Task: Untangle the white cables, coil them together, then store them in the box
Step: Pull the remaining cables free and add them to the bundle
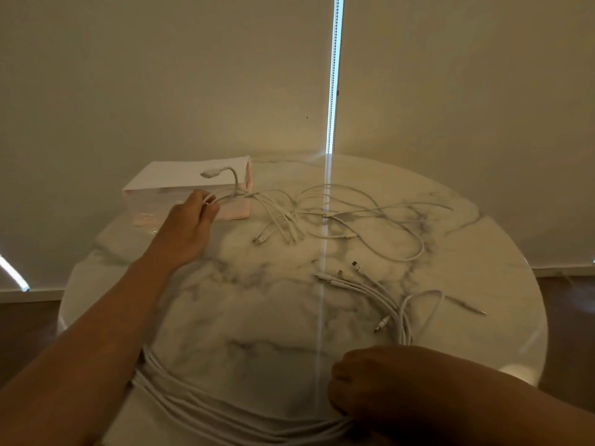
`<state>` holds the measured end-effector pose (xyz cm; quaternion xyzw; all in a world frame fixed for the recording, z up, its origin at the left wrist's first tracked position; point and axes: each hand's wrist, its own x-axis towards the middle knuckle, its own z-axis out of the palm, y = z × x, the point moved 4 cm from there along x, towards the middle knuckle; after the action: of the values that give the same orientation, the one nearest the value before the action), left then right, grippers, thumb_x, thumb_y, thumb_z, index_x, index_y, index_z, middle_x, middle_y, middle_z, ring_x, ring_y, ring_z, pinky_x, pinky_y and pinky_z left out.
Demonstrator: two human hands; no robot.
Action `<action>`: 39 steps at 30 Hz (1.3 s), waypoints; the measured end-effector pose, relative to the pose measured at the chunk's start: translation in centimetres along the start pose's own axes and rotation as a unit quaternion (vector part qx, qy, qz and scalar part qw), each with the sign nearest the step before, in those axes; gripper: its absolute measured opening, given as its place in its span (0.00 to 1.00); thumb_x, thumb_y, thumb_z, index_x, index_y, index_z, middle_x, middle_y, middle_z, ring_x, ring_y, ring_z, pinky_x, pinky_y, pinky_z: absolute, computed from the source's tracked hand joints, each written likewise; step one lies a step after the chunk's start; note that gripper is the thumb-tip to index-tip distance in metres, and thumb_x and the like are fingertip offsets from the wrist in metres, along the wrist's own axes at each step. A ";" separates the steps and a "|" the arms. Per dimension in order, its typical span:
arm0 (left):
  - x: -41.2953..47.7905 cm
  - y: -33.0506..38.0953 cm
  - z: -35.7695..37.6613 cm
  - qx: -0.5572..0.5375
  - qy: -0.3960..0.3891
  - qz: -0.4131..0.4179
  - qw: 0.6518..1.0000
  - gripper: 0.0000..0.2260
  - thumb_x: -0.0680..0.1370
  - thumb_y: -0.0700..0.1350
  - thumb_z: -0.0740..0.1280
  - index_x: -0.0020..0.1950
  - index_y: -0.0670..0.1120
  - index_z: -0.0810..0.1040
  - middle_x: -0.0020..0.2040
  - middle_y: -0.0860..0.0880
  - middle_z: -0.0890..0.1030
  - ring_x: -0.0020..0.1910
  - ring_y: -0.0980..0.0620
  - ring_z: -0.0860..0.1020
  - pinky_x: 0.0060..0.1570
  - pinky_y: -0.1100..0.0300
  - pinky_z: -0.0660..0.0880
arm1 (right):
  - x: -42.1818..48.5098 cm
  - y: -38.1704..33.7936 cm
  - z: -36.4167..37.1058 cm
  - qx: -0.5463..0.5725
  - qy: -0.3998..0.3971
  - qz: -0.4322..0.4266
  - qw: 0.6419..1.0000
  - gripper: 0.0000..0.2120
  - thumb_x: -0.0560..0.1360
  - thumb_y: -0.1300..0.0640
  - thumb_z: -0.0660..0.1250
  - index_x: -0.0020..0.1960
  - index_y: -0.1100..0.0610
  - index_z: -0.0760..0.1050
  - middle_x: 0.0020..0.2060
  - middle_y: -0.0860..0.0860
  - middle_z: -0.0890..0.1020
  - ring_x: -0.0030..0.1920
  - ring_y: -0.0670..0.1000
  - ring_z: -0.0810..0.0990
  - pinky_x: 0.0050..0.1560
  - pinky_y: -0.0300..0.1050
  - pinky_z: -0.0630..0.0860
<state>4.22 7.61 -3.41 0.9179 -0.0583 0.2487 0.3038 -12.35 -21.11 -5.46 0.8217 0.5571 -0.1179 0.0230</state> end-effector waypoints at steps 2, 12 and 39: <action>-0.1 0.2 -0.5 -0.020 0.022 -0.010 1.000 0.07 0.83 0.45 0.59 0.49 0.48 0.75 0.39 0.54 0.77 0.38 0.56 0.74 0.37 0.70 0.67 | 0.3 0.0 0.2 -0.007 0.010 -0.005 1.000 0.10 0.72 0.57 0.53 0.36 0.54 0.70 0.32 0.47 0.74 0.29 0.47 0.76 0.24 0.36 0.73; -0.2 -1.2 -0.5 -0.015 0.026 -0.043 0.999 0.10 0.83 0.43 0.58 0.44 0.44 0.74 0.35 0.47 0.75 0.34 0.55 0.72 0.34 0.69 0.64 | 3.0 6.7 -10.7 0.104 0.111 0.042 0.987 0.11 0.80 0.55 0.65 0.60 0.53 0.80 0.50 0.44 0.84 0.48 0.37 0.78 0.50 0.25 0.69; -0.1 -2.3 -0.1 -0.004 0.023 -0.032 0.999 0.10 0.82 0.42 0.60 0.41 0.46 0.73 0.33 0.42 0.74 0.31 0.52 0.70 0.31 0.59 0.64 | 9.1 30.3 -6.3 0.026 0.104 0.359 0.927 0.07 0.67 0.61 0.73 0.40 0.62 0.76 0.39 0.55 0.80 0.38 0.50 0.76 0.39 0.45 0.77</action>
<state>4.73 9.56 -4.60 0.9122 -0.0228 0.2594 0.3165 19.83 -23.25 -4.19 0.9748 0.2204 -0.0301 -0.0161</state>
